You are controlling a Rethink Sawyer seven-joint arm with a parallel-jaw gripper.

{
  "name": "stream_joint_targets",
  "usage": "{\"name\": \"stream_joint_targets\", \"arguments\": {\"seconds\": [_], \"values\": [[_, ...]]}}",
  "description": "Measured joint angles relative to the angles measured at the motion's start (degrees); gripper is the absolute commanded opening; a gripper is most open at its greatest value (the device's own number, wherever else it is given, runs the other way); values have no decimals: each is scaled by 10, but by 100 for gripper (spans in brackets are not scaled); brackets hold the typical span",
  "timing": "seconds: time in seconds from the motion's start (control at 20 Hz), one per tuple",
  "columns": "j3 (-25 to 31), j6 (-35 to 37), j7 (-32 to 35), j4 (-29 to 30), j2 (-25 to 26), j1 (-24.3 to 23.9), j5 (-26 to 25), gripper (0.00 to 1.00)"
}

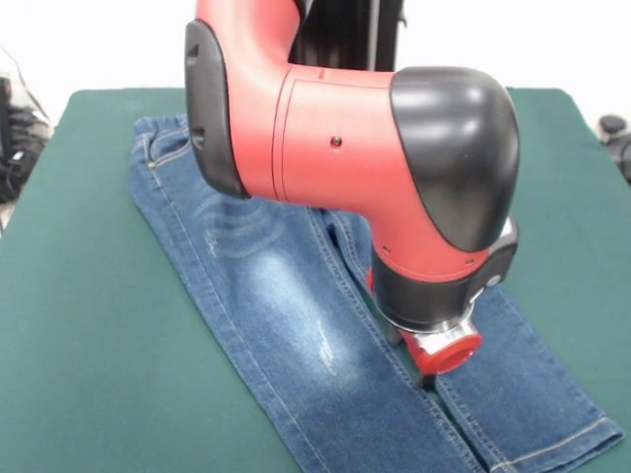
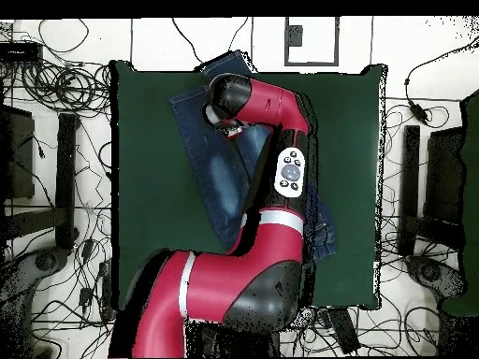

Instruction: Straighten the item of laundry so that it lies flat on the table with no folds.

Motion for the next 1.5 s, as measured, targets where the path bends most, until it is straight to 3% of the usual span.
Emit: {"name": "stream_joint_targets", "arguments": {"seconds": [0.8,1.5], "values": [[-4,-2,0,-2,-5,18,1,100],[-4,-23,0,0,-48,57,9,100]]}}
